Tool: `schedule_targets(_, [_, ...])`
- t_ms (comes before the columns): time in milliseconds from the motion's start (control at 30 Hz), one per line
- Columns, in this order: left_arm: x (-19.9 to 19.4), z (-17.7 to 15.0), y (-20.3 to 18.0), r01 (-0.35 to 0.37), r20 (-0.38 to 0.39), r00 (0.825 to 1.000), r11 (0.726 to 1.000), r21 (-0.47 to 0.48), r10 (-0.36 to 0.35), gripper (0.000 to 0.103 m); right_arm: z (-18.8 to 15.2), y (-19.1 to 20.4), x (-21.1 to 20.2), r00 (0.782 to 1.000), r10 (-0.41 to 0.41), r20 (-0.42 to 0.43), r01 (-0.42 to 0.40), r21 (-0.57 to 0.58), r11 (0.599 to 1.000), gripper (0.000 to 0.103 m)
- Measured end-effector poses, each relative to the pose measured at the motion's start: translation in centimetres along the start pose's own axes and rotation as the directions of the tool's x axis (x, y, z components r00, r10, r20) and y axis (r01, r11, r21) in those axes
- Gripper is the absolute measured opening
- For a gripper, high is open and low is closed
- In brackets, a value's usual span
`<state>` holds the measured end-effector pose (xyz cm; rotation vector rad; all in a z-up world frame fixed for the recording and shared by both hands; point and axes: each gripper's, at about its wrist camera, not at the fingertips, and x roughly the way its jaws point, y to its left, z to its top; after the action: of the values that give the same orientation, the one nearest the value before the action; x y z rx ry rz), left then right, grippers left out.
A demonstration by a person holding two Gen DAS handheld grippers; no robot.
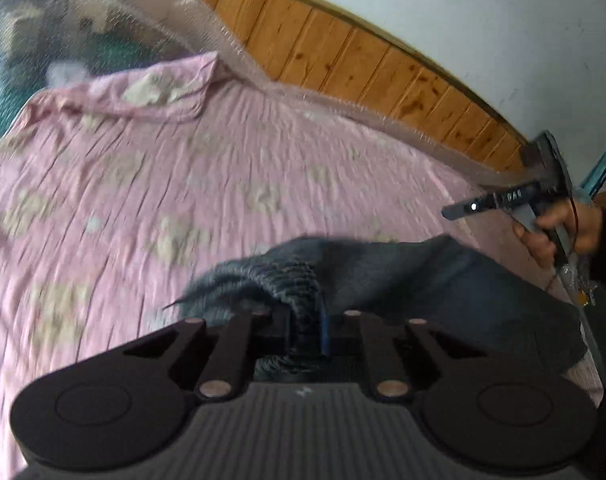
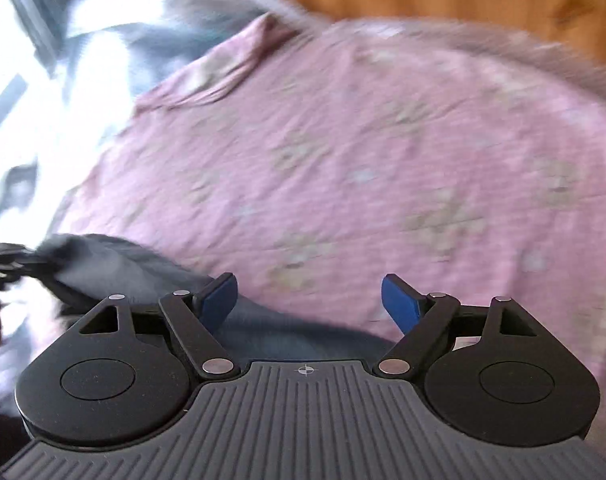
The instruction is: Fold clothes
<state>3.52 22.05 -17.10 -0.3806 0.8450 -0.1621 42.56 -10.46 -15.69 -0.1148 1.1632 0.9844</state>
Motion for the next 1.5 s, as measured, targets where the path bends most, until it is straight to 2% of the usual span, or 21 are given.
schedule_targets(100, [-0.1,-1.1,-0.3,0.002,-0.031,1.0,1.0,0.009,-0.002,0.012,0.1,0.0,2.0,0.982,0.114,-0.153,-0.123,-0.054,0.991,0.082])
schedule_targets(167, [0.0,-1.4,0.0,0.006,-0.054,0.999,1.0,0.01,-0.005,0.012,-0.1,0.3,3.2,0.948,0.175,-0.265,-0.2,-0.071,0.977,0.081])
schedule_targets(267, [0.0,-1.9,0.5,0.019,-0.087,0.996,1.0,0.0,-0.019,0.012,-0.7,1.0,3.9,0.904,0.203,-0.375,-0.257,-0.098,0.961,0.08])
schedule_targets(433, [-0.2,-2.1,1.2,0.019,-0.109,0.994,1.0,-0.01,-0.02,0.012,-1.7,1.8,4.0,0.847,0.258,-0.464,-0.329,-0.078,0.941,0.08])
schedule_targets(533, [0.3,-1.6,1.6,0.023,-0.111,0.993,1.0,-0.012,-0.024,0.012,-2.9,1.7,3.6,0.833,0.223,-0.507,-0.309,-0.092,0.947,0.08])
schedule_targets(667, [0.5,-1.2,1.6,0.021,-0.121,0.992,1.0,0.0,-0.021,0.012,-4.1,-0.2,3.7,0.826,0.222,-0.518,-0.275,-0.026,0.961,0.08])
schedule_targets(900, [0.7,-0.9,1.7,0.013,-0.139,0.99,1.0,0.008,-0.012,0.013,-4.7,-3.3,0.5,0.891,0.218,-0.397,-0.219,0.043,0.975,0.08])
schedule_targets(1000, [0.9,-0.6,1.7,0.012,-0.141,0.99,1.0,0.015,-0.01,0.013,-5.6,-4.4,0.6,0.891,0.192,-0.411,-0.183,0.06,0.981,0.079])
schedule_targets(1033, [0.9,-0.3,1.8,0.013,-0.136,0.991,1.0,0.014,-0.011,0.013,-5.9,-4.5,0.7,0.885,0.204,-0.418,-0.194,0.066,0.979,0.079])
schedule_targets(1133, [0.9,0.5,2.0,0.017,-0.12,0.993,1.0,0.011,-0.015,0.013,-6.1,-3.5,1.2,0.836,0.37,-0.405,-0.354,0.118,0.928,0.08])
schedule_targets(1167, [0.9,0.7,2.1,0.018,-0.115,0.993,1.0,0.01,-0.017,0.013,-6.0,-3.3,1.5,0.831,0.395,-0.392,-0.376,0.127,0.918,0.08])
schedule_targets(1267, [1.2,1.9,2.1,0.024,-0.091,0.996,0.999,0.02,-0.022,0.013,-5.6,-3.8,3.1,0.836,0.42,-0.352,-0.384,0.171,0.907,0.081])
schedule_targets(1367, [1.5,3.4,2.0,0.034,-0.066,0.997,0.998,0.047,-0.031,0.013,-5.3,-4.9,4.1,0.849,0.456,-0.265,-0.396,0.252,0.883,0.081])
schedule_targets(1433, [1.9,4.6,2.4,0.035,-0.03,0.999,0.999,0.034,-0.034,0.014,-4.9,-5.5,3.2,0.865,0.475,-0.16,-0.424,0.272,0.864,0.077])
schedule_targets(1500, [3.6,5.8,3.6,-0.014,-0.012,1.0,0.998,-0.055,0.014,0.017,-4.6,-6.9,1.1,0.91,0.412,0.042,-0.404,0.299,0.864,0.077])
